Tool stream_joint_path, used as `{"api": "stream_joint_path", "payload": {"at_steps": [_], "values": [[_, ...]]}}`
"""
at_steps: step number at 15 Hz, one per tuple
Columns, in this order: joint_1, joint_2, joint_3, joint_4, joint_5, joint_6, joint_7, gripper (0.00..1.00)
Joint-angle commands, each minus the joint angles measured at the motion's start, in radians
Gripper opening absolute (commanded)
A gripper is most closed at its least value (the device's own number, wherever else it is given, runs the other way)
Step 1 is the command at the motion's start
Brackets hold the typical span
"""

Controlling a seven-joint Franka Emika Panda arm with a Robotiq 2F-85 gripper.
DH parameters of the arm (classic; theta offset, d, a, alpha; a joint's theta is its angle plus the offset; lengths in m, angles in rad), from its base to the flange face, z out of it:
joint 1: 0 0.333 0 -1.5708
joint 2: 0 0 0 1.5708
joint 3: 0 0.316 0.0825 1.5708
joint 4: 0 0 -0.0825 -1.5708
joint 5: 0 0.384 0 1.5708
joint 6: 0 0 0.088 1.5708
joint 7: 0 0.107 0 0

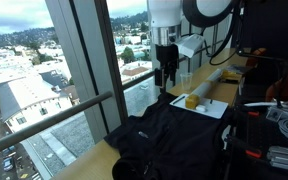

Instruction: Close the zipper on the black jacket.

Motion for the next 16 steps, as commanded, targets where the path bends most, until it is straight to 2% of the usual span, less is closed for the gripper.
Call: {"api": "stream_joint_path", "payload": {"at_steps": [1,10,16], "values": [[-0.061,-0.096,0.053,-0.059,-0.01,-0.047,0.004,1.0],[-0.165,-0.269,0.122,-0.198,0.146,-0.052,-0.115,1.0],[-0.186,-0.265,0.133,-0.202,0.139,-0.037,-0.119,1.0]]}}
